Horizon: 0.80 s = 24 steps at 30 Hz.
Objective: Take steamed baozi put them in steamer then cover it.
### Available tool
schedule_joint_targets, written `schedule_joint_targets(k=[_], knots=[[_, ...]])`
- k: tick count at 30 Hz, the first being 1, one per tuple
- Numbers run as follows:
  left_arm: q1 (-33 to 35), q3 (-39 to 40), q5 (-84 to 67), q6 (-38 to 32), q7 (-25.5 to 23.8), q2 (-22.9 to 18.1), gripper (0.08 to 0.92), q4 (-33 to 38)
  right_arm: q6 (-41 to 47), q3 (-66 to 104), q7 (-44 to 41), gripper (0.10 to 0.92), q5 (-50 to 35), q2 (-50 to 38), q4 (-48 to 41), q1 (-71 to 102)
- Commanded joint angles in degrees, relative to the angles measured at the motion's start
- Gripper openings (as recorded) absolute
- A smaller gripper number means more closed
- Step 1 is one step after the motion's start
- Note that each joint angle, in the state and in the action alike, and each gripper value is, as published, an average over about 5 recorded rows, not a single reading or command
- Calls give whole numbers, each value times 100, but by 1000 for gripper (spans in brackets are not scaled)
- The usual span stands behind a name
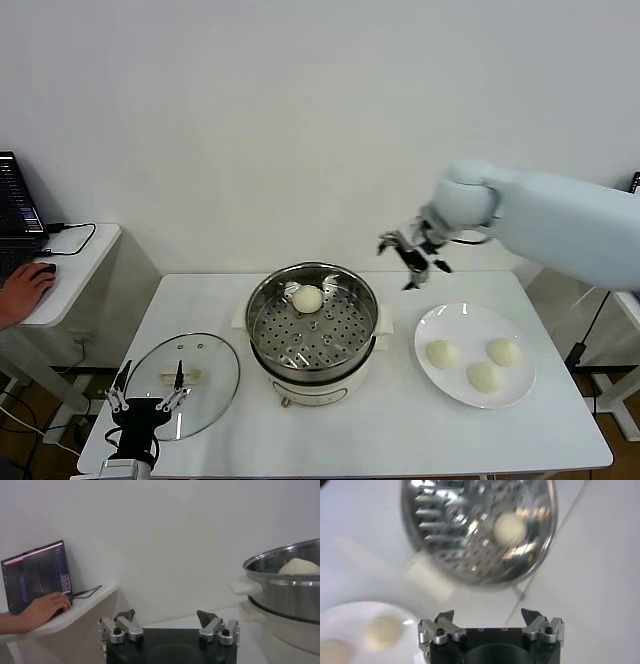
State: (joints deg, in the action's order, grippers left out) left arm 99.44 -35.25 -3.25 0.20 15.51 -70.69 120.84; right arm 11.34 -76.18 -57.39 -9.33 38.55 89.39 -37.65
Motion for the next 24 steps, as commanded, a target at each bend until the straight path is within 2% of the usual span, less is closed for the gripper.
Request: schedule_joint_targets(k=[1, 8, 24], knots=[[-50, -10, -6, 12, -14, 26, 823, 9, 682, 158, -68, 823, 270, -1369, 552, 965], [-60, -22, 10, 22, -28, 3, 823, -19, 630, 1194, 13, 823, 711, -1139, 132, 2521], [10, -189, -8, 15, -34, 7, 823, -83, 542, 2190, 96, 823, 1372, -222, -961, 3705]])
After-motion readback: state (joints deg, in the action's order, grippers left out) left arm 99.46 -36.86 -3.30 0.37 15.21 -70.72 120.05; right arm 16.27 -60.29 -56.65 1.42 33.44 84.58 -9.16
